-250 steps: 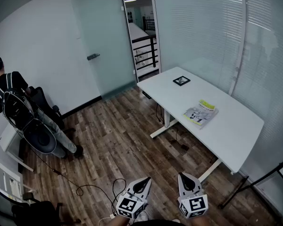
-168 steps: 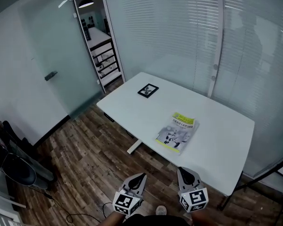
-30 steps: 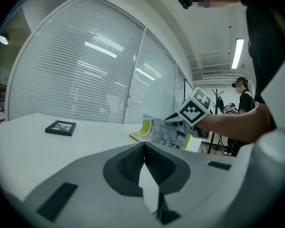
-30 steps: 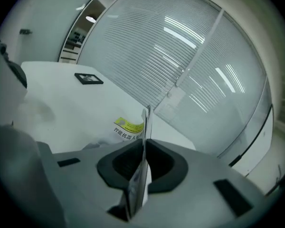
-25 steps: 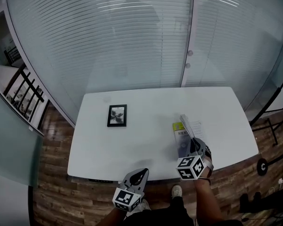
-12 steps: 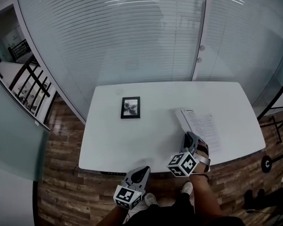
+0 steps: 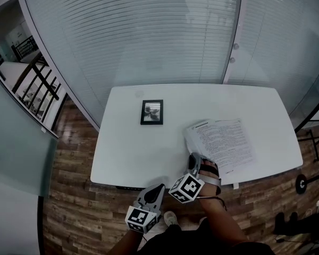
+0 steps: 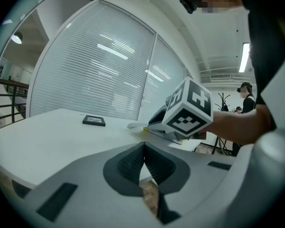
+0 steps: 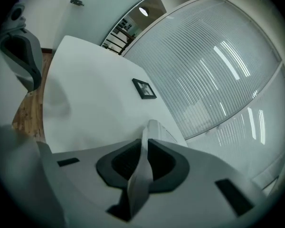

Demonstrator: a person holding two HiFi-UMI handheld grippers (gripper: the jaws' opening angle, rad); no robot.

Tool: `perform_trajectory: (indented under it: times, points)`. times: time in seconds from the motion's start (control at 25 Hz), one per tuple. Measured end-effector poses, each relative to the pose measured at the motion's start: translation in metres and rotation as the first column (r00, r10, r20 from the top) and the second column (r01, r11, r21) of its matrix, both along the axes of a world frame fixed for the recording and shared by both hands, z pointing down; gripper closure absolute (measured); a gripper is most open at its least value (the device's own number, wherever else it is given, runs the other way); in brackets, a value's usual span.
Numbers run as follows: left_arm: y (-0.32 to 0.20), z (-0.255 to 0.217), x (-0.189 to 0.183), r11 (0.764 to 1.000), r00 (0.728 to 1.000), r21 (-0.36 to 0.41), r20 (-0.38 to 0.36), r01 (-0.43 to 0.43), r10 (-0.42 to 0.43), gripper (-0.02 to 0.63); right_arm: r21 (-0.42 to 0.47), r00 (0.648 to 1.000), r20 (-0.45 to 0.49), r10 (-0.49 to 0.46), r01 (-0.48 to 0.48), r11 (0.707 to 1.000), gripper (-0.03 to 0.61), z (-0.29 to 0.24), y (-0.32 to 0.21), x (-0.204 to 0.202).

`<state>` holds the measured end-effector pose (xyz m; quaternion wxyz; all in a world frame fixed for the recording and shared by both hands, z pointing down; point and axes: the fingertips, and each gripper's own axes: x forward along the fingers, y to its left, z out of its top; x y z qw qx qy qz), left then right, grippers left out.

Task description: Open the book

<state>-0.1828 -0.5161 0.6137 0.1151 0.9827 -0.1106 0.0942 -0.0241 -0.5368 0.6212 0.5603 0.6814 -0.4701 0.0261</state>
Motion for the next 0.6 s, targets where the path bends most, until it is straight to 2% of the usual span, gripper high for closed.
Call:
perform_trajectory:
  times: [0.24, 0.32, 0.36, 0.4, 0.48, 0.52, 0.6]
  points:
    - [-0.006, 0.000, -0.004, 1.000, 1.000, 0.011, 0.004, 0.025, -0.025, 0.604, -0.016, 0.997, 0.047, -0.063, 0.064, 0.998, 0.529, 0.025, -0.012, -0.027]
    - [-0.007, 0.002, -0.004, 1.000, 1.000, 0.011, 0.010, 0.028, -0.028, 0.604, 0.017, 0.987, 0.128, -0.094, 0.092, 0.996, 0.532, 0.026, -0.016, -0.036]
    - [-0.007, 0.002, -0.003, 1.000, 1.000, 0.011, 0.011, 0.029, -0.029, 0.604, 0.058, 0.969, 0.220, -0.116, 0.105, 0.993, 0.532, 0.024, -0.017, -0.044]
    - [-0.007, 0.002, -0.001, 0.999, 0.999, 0.009, 0.012, 0.030, -0.031, 0.604, 0.113, 0.933, 0.331, -0.142, 0.111, 0.987, 0.531, 0.020, -0.017, -0.053]
    - [-0.007, 0.003, 0.004, 0.999, 0.999, 0.003, 0.013, 0.036, -0.036, 0.604, 0.232, 0.839, 0.506, -0.201, 0.092, 0.968, 0.529, 0.004, -0.016, -0.066]
    - [-0.006, 0.002, 0.008, 0.999, 0.999, 0.000, 0.012, 0.038, -0.038, 0.604, 0.284, 0.808, 0.543, -0.227, 0.078, 0.956, 0.531, -0.006, -0.013, -0.067]
    - [-0.004, -0.002, 0.016, 0.999, 0.999, 0.001, 0.006, 0.041, -0.041, 0.604, 0.369, 0.793, 0.548, -0.267, 0.058, 0.928, 0.537, -0.026, -0.004, -0.058]
